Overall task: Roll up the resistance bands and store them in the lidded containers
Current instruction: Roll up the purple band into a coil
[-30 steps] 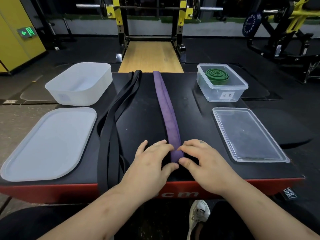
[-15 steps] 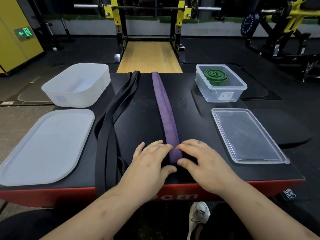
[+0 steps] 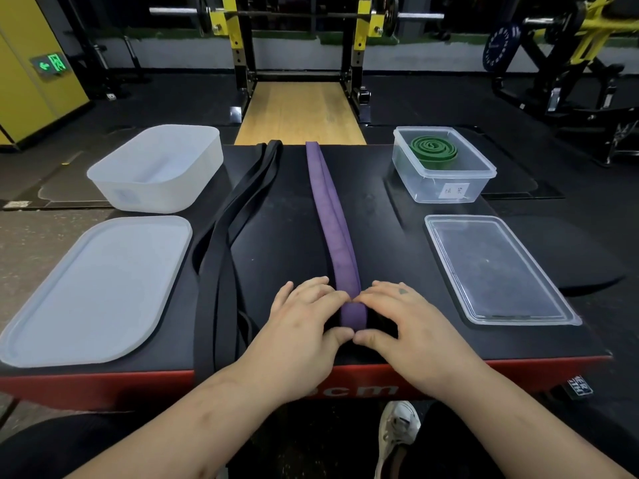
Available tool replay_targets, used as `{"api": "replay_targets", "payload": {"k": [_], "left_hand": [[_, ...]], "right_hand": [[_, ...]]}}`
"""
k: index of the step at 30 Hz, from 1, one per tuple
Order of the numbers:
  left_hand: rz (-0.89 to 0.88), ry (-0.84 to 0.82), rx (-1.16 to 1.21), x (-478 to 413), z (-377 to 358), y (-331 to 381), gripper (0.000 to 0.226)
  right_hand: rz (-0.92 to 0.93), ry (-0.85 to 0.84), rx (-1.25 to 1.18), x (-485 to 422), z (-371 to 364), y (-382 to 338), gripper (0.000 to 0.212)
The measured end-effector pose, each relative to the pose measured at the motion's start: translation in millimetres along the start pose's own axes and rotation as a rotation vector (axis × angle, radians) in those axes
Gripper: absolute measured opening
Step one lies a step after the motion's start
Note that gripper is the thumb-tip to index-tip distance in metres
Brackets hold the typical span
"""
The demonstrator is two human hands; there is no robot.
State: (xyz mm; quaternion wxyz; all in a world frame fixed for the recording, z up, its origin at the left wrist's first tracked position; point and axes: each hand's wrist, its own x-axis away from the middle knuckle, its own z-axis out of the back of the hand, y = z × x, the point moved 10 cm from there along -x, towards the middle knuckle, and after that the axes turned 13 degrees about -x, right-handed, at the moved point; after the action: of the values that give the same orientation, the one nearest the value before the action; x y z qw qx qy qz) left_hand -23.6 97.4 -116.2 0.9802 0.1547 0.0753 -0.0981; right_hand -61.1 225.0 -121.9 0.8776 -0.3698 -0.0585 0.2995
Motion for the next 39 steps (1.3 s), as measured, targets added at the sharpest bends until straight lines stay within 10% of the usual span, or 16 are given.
{"api": "replay_targets", "payload": {"k": [39], "left_hand": [[-0.047, 0.025, -0.052, 3.5, 2.2, 7.2, 0.057]], "right_hand": [[-0.015, -0.029, -0.121, 4.1, 7.0, 6.5, 0.042]]}}
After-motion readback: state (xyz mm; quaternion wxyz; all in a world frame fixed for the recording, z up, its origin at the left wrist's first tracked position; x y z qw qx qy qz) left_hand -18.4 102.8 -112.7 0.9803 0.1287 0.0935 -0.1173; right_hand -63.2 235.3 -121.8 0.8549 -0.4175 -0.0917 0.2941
